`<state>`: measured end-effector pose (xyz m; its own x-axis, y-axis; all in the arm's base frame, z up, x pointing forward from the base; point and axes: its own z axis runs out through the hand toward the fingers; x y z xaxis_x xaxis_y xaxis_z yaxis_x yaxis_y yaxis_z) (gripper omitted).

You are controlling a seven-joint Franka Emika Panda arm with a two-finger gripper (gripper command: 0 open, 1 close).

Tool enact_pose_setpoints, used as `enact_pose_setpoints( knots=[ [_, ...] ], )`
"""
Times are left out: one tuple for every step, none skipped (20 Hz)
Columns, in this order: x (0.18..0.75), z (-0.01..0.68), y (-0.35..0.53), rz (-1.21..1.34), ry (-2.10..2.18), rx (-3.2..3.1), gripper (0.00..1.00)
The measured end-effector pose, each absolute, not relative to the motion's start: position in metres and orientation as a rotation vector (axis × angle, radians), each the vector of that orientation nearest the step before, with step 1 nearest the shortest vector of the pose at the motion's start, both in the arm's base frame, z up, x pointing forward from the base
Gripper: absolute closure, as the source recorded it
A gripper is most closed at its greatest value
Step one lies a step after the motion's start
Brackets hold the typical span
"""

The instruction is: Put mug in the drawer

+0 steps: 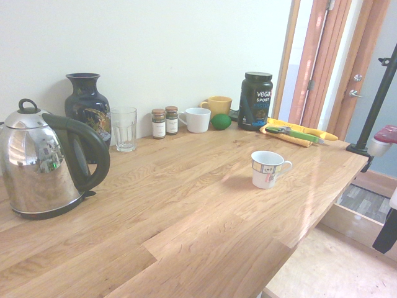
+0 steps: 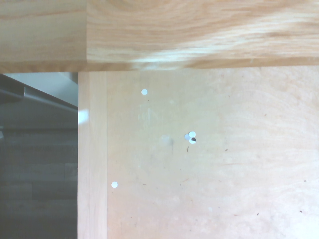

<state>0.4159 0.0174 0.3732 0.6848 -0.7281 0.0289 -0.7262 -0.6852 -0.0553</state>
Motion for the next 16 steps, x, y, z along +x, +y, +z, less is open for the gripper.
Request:
enact_pose_setpoints(
  knots=[
    [0.416,0.373,0.017,-0.075,1.229,-2.849,0.00],
    [0.416,0.372,0.017,-0.078,1.223,-2.858,0.00],
    [0.417,0.373,0.015,-0.090,1.225,-2.863,0.00],
    [0.422,0.376,0.012,-0.108,1.232,-2.864,0.00],
    [0.429,0.382,0.009,-0.129,1.241,-2.859,0.00],
    [0.437,0.389,0.006,-0.150,1.249,-2.854,0.00],
    [0.447,0.397,0.004,-0.169,1.255,-2.848,0.00],
    [0.456,0.404,0.002,-0.181,1.260,-2.845,0.00],
    [0.466,0.411,0.001,-0.191,1.264,-2.847,0.00],
    [0.475,0.418,0.001,-0.199,1.270,-2.848,0.00],
    [0.487,0.425,0.001,-0.208,1.277,-2.848,0.00],
    [0.500,0.431,0.001,-0.216,1.280,-2.847,0.00],
    [0.512,0.437,0.001,-0.219,1.286,-2.844,0.00],
    [0.524,0.443,0.001,-0.223,1.291,-2.842,0.00],
    [0.536,0.449,0.001,-0.229,1.296,-2.841,0.00],
    [0.549,0.455,0.001,-0.233,1.301,-2.839,0.00]
  ],
)
